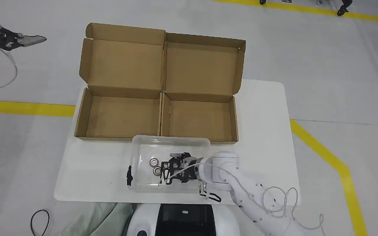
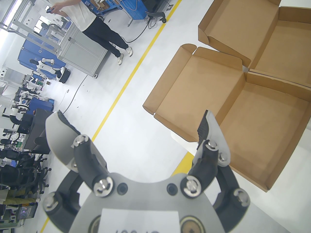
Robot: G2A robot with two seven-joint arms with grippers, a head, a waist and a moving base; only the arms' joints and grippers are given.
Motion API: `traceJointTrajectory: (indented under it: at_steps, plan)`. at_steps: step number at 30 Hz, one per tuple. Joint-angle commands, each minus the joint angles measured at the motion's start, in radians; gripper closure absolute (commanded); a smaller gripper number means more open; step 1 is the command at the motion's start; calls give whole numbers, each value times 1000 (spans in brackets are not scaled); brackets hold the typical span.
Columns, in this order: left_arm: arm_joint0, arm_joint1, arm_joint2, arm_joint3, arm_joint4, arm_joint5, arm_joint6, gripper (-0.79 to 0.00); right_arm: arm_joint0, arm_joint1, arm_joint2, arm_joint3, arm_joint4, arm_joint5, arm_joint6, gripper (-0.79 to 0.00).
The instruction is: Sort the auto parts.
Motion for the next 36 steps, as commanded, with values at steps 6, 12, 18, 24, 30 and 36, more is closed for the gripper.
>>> traceJointTrajectory:
  at_steps: [6,12,18,24,30,36]
  plan:
    - [0,0,0,0,0,0,0,-785,47,-12,-46,69,-14,19,-26,-486]
    - [0,0,0,0,0,0,0,-785,67,-16,-64,98,-13,27,-28,-256]
    - [0,0,0,0,0,0,0,-785,67,-11,-54,73,0,30,-29,0]
    - [0,0,0,0,0,0,0,-785,49,0,-14,30,14,46,-128,0]
    - [0,0,0,0,0,0,0,-785,21,9,33,10,65,77,-296,0]
    - [0,0,0,0,0,0,0,-785,2,16,72,-2,119,82,-472,0]
